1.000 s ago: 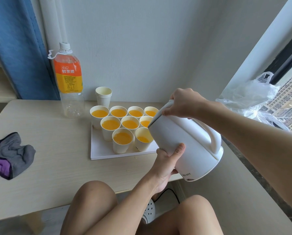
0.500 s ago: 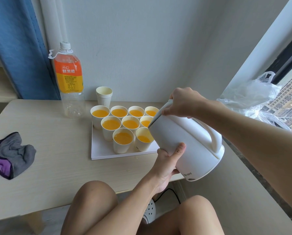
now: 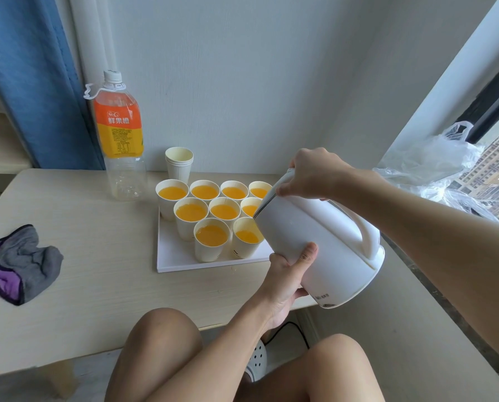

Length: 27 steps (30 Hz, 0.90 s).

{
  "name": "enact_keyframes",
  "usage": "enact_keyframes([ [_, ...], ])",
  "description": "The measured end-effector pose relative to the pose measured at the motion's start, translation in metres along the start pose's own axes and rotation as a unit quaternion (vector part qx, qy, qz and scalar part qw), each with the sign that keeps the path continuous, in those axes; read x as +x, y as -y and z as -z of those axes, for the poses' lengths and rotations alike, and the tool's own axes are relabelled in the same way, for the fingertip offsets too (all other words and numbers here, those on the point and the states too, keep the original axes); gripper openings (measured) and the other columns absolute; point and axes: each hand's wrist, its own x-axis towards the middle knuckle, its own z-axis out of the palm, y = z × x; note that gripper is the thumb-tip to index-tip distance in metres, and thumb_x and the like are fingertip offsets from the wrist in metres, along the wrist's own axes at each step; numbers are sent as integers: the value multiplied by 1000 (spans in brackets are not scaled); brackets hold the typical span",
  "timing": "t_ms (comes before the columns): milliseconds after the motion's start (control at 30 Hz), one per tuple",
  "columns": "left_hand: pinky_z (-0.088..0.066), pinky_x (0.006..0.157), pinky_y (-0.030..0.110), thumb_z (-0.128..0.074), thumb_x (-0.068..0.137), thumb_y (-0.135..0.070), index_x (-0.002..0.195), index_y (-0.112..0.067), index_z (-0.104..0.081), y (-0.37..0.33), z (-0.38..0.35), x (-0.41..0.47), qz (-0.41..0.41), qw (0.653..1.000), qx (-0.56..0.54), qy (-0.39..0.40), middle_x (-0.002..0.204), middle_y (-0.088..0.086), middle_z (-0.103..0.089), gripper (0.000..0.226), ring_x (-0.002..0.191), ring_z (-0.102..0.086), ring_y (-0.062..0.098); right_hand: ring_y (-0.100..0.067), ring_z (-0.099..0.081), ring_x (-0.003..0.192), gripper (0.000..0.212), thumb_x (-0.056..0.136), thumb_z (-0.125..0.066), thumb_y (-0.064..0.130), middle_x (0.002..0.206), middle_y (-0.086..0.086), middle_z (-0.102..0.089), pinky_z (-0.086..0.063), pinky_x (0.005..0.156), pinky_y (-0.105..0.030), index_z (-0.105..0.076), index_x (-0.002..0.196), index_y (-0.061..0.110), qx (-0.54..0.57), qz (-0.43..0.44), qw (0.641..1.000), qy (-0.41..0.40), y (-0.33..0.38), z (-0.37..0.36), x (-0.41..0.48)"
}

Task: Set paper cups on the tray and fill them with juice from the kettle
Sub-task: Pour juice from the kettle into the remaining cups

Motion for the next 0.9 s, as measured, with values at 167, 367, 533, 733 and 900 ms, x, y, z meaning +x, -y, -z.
enact_keyframes([
  [167, -62, 86, 43, -91, 53, -69, 140, -15, -53, -2, -1, -2, 5, 1000, -6, -3, 132, 12, -68, 109, 127, -63, 34, -22, -56, 56, 47, 78, -73, 45, 80, -5, -58, -50, 61, -28, -65, 108, 10, -5, 0, 1000, -1, 1, -1, 2],
  [367, -61, 82, 39, -93, 42, -76, 143, -14, -48, -4, 0, -1, 4, 1000, -14, 1, 137, 14, -64, 127, 129, -61, 34, -22, -55, 56, 44, 78, -72, 44, 78, -5, -57, -47, 59, -26, -66, 106, 10, -8, 0, 1000, -3, 3, -1, 4],
  [533, -62, 86, 41, -93, 42, -75, 143, -14, -49, -3, 0, 1, 2, 1000, -21, 7, 137, 14, -64, 126, 130, -60, 35, -21, -54, 56, 40, 78, -73, 45, 76, -5, -58, -44, 58, -25, -66, 98, 12, -14, 4, 1000, 1, 5, -1, 4],
  [733, -62, 87, 42, -91, 52, -71, 141, -18, -53, -3, 0, 1, -1, 1000, -23, 15, 136, 16, -64, 110, 130, -59, 37, -21, -55, 56, 39, 77, -73, 46, 75, -4, -58, -44, 57, -25, -66, 96, 12, -21, 9, 1000, 1, 7, 0, 5],
  [900, -62, 88, 43, -90, 56, -68, 141, -18, -54, -2, 1, 2, -1, 999, -30, 17, 136, 15, -64, 105, 130, -59, 36, -21, -56, 56, 38, 77, -73, 45, 76, -4, -58, -44, 57, -25, -66, 96, 13, -22, 11, 1000, 3, 8, 0, 6],
])
